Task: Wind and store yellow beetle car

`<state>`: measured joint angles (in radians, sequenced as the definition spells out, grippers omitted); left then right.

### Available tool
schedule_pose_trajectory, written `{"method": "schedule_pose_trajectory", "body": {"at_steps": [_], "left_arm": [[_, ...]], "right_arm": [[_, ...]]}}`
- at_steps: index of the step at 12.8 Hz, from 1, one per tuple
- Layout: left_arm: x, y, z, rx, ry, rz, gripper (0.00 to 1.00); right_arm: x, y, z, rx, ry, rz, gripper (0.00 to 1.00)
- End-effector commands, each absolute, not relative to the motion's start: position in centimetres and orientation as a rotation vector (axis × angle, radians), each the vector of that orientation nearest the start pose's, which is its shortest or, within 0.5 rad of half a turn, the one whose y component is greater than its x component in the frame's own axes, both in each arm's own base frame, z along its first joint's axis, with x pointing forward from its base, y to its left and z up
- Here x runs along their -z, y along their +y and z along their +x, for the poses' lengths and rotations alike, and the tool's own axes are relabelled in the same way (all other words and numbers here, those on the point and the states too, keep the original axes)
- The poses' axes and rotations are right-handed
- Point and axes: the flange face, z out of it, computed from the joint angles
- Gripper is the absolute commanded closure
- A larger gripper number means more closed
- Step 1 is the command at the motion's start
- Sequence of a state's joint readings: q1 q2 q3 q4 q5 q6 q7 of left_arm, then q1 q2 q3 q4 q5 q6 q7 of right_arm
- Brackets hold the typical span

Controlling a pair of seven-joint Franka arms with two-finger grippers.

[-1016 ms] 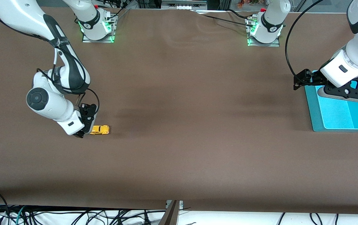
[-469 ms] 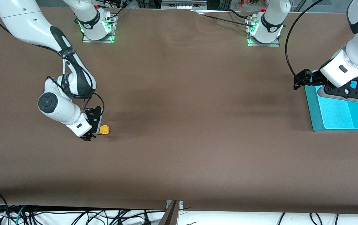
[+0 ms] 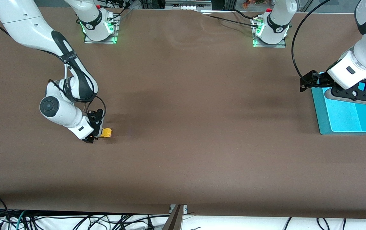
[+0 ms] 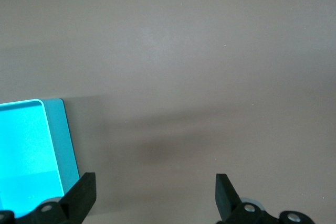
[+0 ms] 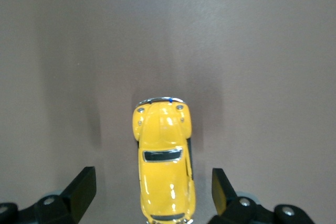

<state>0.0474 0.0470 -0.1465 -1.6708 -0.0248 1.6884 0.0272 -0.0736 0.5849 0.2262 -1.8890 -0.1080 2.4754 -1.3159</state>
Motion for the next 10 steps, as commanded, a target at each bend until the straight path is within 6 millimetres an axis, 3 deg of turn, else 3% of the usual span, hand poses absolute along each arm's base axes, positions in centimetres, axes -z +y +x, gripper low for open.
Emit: {"method": "schedule_pose_trajectory", "body": {"at_steps": [1,4,6,10], "left_arm": [[-56.6,-5.8,57.3,-0.055,0.192,-3.173,0.0],[-56.6,-5.8,57.3,-0.055,0.192,-3.173,0.0],[-56.6,-5.8,57.3,-0.055,0.194,-3.172,0.0],[-56.6,-5.8,57.3,-0.055,0.194,-3.172,0.0]], "right_arm": [[-19.9,8.9,62.4,0.101,-2.163,-2.24,0.22],[-19.9,8.9,62.4,0.09,-2.177,-2.232,0.76],[-20.0,8.9,62.4,0.092,-2.222,-2.19,0.97],[-20.7,9.2,62.6,0.108,-2.334,-2.083,0.98]]}}
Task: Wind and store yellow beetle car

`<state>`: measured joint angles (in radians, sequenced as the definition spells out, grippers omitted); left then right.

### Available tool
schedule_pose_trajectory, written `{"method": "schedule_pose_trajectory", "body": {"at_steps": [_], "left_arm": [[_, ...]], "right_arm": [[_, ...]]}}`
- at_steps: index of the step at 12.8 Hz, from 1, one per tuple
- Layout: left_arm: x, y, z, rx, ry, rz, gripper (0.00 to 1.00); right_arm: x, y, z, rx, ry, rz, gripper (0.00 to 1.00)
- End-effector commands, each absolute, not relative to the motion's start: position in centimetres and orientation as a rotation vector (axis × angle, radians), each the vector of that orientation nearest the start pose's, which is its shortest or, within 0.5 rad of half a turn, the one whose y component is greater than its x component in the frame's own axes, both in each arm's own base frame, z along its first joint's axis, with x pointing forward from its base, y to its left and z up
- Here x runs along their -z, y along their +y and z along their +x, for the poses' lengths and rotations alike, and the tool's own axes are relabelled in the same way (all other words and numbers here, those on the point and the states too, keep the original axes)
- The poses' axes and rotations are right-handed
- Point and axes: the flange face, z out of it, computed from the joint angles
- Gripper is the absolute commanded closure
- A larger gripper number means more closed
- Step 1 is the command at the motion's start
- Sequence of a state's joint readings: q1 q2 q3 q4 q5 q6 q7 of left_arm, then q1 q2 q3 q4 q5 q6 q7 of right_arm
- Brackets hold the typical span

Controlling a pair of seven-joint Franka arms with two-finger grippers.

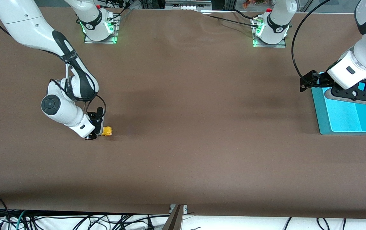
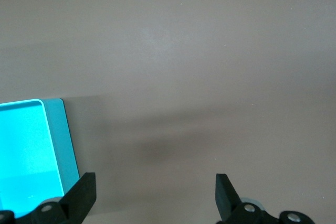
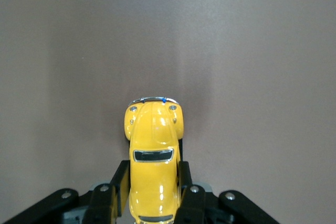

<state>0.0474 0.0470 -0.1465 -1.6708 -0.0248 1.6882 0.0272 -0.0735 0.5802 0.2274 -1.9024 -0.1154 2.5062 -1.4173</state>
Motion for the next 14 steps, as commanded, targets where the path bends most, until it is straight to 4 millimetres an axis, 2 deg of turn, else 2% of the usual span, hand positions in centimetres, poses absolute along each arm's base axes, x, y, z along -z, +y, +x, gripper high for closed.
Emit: {"method": "schedule_pose_trajectory", "body": {"at_steps": [1,6,11,14], "left_arm": [[-56.6,-5.8,57.3,-0.055,0.192,-3.173,0.0],[-56.6,-5.8,57.3,-0.055,0.192,-3.173,0.0],[-56.6,-5.8,57.2,-0.057,0.192,-3.172,0.0],[-56.6,-5.8,57.2,-0.057,0.192,-3.172,0.0]], "right_arm": [[-20.5,9.2,62.5,-0.106,2.357,2.096,0.98],[-19.8,8.5,62.5,-0.107,2.345,2.121,0.98],[-19.3,6.2,62.7,-0.093,2.339,2.129,0.98],[-19.2,3.2,62.9,-0.096,2.373,2.09,0.98]]}}
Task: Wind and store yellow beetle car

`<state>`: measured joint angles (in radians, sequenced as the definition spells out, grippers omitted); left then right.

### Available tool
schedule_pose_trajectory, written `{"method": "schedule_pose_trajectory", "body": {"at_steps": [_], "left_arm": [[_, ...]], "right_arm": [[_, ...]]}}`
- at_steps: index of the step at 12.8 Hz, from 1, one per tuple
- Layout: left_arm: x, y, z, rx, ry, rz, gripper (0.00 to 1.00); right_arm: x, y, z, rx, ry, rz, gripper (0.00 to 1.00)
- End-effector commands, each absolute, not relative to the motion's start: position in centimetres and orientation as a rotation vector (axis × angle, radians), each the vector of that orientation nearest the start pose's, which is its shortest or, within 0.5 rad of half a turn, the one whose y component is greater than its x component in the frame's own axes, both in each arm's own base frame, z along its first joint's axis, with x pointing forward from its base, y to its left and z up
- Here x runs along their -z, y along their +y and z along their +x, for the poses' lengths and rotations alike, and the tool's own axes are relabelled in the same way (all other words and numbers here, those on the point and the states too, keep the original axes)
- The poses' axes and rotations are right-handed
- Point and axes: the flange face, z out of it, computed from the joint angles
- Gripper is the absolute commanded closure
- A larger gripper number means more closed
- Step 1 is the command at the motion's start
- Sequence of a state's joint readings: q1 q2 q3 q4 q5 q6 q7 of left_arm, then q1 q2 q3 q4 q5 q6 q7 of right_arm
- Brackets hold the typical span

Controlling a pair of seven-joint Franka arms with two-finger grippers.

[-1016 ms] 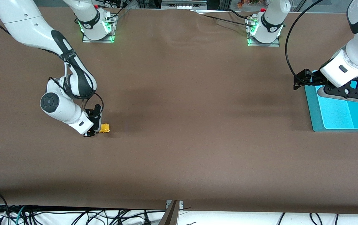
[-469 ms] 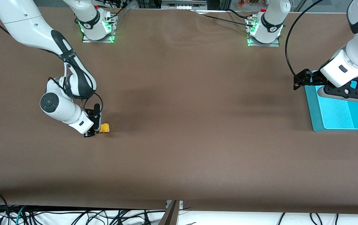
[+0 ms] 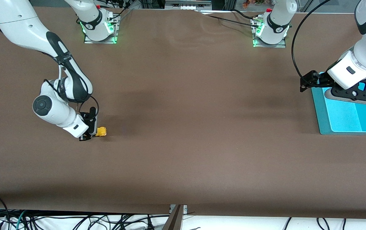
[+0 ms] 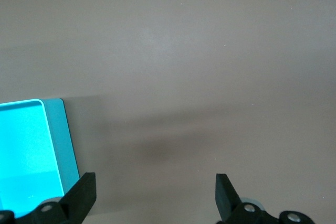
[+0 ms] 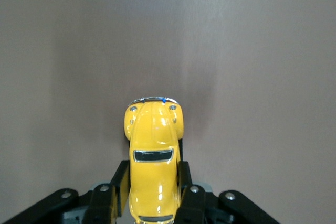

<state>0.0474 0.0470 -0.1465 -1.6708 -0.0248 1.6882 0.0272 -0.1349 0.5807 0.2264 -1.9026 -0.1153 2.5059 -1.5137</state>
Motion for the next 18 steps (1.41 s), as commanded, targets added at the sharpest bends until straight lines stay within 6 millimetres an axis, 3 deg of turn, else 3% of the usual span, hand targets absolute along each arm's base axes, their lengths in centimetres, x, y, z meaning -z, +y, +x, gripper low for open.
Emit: {"method": "schedule_pose_trajectory", "body": {"at_steps": [1,3,6,8,13,16,18], "left_arm": [[-56.6,-5.8,57.2,-0.057,0.194,-3.172,0.0],[-56.6,-5.8,57.2,-0.057,0.194,-3.172,0.0],[-56.6,-5.8,57.2,-0.065,0.194,-3.172,0.0],[-56.6,-5.8,57.2,-0.062,0.194,-3.172,0.0],[-56.6,-5.8,57.2,-0.065,0.192,-3.172,0.0],[-56.6,-5.8,57.2,-0.065,0.194,-3.172,0.0],[-56.6,-5.8,57.2,-0.065,0.194,-3.174,0.0]], "right_arm": [[-19.2,2.0,62.9,-0.093,2.388,2.073,0.97],[-19.2,-0.5,62.9,-0.096,2.41,2.043,0.98],[-18.1,-6.1,62.4,-0.087,2.406,2.064,0.97],[-17.8,-8.3,62.3,-0.087,2.39,2.087,0.97],[-18.4,-8.1,62.6,-0.106,2.363,2.111,0.93],[-19.1,-7.4,63.1,-0.124,2.347,2.12,0.6],[-20.0,-6.7,63.9,-0.131,2.36,2.11,0.48]]}}
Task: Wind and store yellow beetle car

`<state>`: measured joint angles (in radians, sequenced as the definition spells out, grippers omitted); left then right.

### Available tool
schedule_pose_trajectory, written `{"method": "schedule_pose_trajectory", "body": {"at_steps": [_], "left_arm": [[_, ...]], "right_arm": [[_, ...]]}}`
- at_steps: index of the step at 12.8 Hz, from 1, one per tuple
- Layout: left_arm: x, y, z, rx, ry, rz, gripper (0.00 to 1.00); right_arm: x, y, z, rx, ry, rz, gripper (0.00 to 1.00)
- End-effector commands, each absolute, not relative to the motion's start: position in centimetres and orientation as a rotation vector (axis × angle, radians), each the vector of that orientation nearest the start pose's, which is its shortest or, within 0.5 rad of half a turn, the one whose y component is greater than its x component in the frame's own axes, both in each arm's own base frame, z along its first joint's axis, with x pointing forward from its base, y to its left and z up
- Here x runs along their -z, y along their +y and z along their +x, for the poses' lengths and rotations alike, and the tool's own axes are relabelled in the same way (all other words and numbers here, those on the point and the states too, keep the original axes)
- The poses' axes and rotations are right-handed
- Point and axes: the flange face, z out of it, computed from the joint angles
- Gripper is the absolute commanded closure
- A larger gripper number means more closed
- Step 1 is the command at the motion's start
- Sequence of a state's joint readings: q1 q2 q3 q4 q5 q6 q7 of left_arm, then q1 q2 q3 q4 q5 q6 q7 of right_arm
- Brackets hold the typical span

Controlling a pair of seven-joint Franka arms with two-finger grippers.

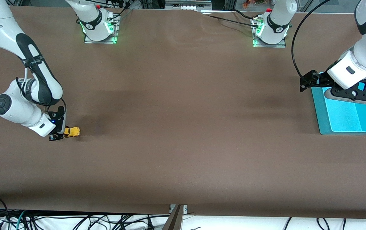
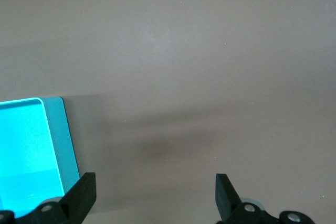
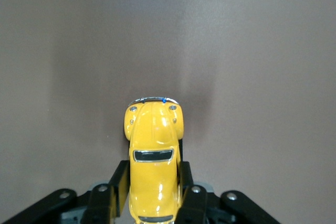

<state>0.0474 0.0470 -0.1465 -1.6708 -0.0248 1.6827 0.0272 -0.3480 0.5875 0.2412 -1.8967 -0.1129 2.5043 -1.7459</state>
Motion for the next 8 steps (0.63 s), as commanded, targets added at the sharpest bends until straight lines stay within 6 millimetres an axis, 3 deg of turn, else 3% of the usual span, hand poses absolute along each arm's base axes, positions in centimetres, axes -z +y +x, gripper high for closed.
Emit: {"method": "schedule_pose_trajectory", "body": {"at_steps": [1,2,4,8], "left_arm": [[-56.6,-5.8,57.2,-0.065,0.194,-3.172,0.0],[-56.6,-5.7,57.2,-0.065,0.192,-3.172,0.0],[-56.6,-5.7,57.2,-0.067,0.192,-3.172,0.0],[-56.6,-5.7,57.2,-0.069,0.192,-3.172,0.0]], "right_arm": [[-20.7,-6.2,64.2,-0.131,2.371,2.105,0.41],[-21.1,-5.7,64.6,-0.134,2.379,2.097,0.34],[-22.2,-5.0,65.0,-0.124,2.376,2.12,0.01],[-24.7,-3.9,65.7,-0.12,2.363,2.133,0.0]]}}
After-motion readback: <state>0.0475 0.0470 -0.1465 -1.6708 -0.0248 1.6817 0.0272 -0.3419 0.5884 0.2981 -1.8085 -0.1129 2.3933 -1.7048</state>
